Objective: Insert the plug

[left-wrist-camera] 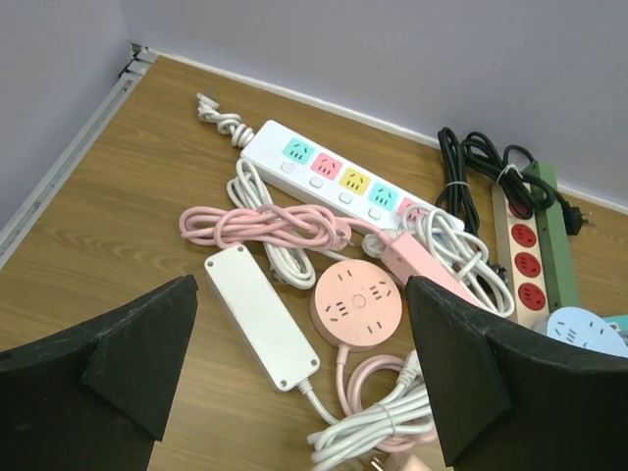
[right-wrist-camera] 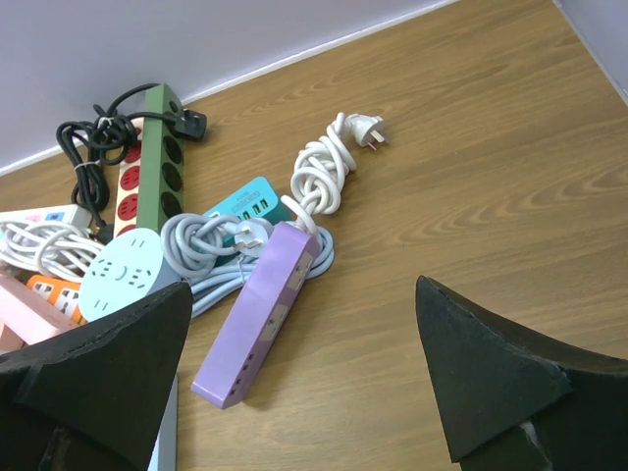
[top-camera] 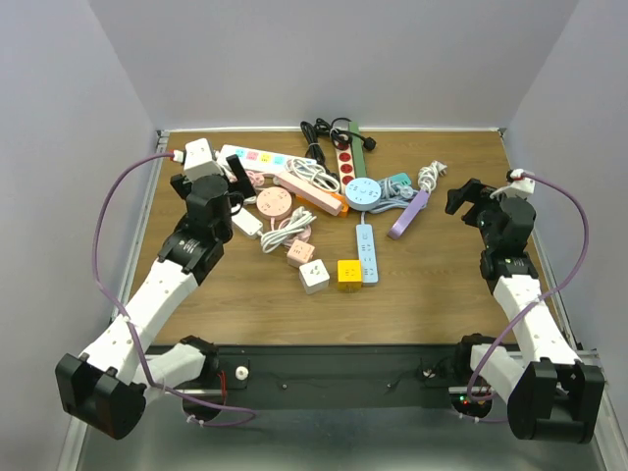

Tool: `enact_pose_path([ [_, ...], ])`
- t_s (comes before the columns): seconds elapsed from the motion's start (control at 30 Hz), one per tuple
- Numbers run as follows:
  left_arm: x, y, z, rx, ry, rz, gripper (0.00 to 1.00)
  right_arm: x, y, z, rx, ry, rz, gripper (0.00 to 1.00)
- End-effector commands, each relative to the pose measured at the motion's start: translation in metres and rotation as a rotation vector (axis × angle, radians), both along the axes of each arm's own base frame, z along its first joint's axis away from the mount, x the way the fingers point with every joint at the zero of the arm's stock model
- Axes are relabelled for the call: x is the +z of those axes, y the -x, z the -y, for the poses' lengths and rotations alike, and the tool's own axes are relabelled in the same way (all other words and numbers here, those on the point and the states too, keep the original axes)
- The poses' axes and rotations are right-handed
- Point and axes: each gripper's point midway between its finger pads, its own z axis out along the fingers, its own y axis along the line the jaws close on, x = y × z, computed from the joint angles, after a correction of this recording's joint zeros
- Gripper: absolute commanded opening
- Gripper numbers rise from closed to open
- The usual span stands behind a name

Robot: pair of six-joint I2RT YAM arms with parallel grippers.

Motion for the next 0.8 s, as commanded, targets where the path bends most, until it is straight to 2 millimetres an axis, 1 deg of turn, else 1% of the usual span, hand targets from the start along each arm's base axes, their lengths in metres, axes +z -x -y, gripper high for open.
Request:
enact_pose_path([
  [0.0, 0.01, -0.004, 0.005, 0.004, 0.014, 0.019, 0.99, 0.014, -0.004, -0.002, 0.011, 0.012, 0.041, 1.0],
  [0.1, 0.002, -0.005, 0.011, -0.025, 0.013, 0.0, 0.99, 0.016, -0.006, -0.008, 0.051, 0.023, 0.041, 1.0],
  [0.17, -0.004, -0.006, 0.019, -0.064, 0.016, -0.011, 0.99, 0.012, -0.008, -0.014, 0.089, 0.024, 0.025, 1.0],
  [0.2, -0.01, -0.007, 0.025, -0.097, 0.018, -0.017, 0.99, 0.01, -0.01, -0.02, 0.122, 0.016, 0.015, 1.0],
  [0.23, -0.011, -0.008, 0.029, -0.112, 0.023, -0.018, 0.99, 0.007, -0.01, -0.023, 0.142, 0.009, -0.001, 1.0],
  [0.27, -0.013, -0.008, 0.031, -0.122, 0.029, -0.017, 0.99, 0.005, -0.01, -0.031, 0.179, 0.0, -0.015, 1.0],
  [0.37, -0.021, -0.008, 0.039, -0.161, 0.05, -0.014, 0.99, 0.0, -0.012, -0.046, 0.212, -0.013, -0.08, 1.0],
  [0.4, -0.023, -0.008, 0.042, -0.172, 0.054, -0.013, 0.99, -0.001, -0.011, -0.065, 0.257, -0.008, -0.095, 1.0],
  [0.43, -0.029, -0.008, 0.052, -0.223, 0.078, -0.012, 0.99, -0.004, -0.007, -0.097, 0.31, 0.012, -0.156, 1.0],
  [0.47, -0.029, -0.008, 0.052, -0.223, 0.083, -0.011, 0.99, -0.009, -0.009, -0.096, 0.297, 0.008, -0.171, 1.0],
  [0.5, -0.031, -0.008, 0.055, -0.235, 0.09, -0.013, 0.99, -0.009, -0.005, -0.12, 0.353, 0.004, -0.185, 1.0],
  [0.57, -0.038, -0.007, 0.059, -0.254, 0.093, -0.026, 0.99, -0.017, -0.003, -0.142, 0.397, -0.052, -0.25, 1.0],
  [0.6, -0.04, -0.006, 0.061, -0.259, 0.094, -0.029, 0.99, -0.019, 0.002, -0.16, 0.437, -0.058, -0.273, 0.98],
  [0.63, -0.046, -0.005, 0.061, -0.259, 0.09, -0.041, 0.99, -0.028, 0.007, -0.17, 0.449, -0.055, -0.322, 0.98],
  [0.67, -0.049, -0.004, 0.061, -0.26, 0.089, -0.045, 0.99, -0.022, 0.004, -0.176, 0.436, -0.04, -0.322, 0.98],
  [0.7, -0.05, -0.003, 0.063, -0.265, 0.094, -0.047, 0.99, -0.034, 0.011, -0.196, 0.478, -0.018, -0.367, 0.98],
  [0.73, -0.053, -0.002, 0.063, -0.267, 0.093, -0.053, 0.99, -0.037, 0.014, -0.205, 0.492, -0.01, -0.387, 0.98],
  [0.77, -0.059, 0.0, 0.065, -0.276, 0.091, -0.062, 0.99, -0.045, 0.02, -0.21, 0.498, -0.017, -0.432, 0.98],
])
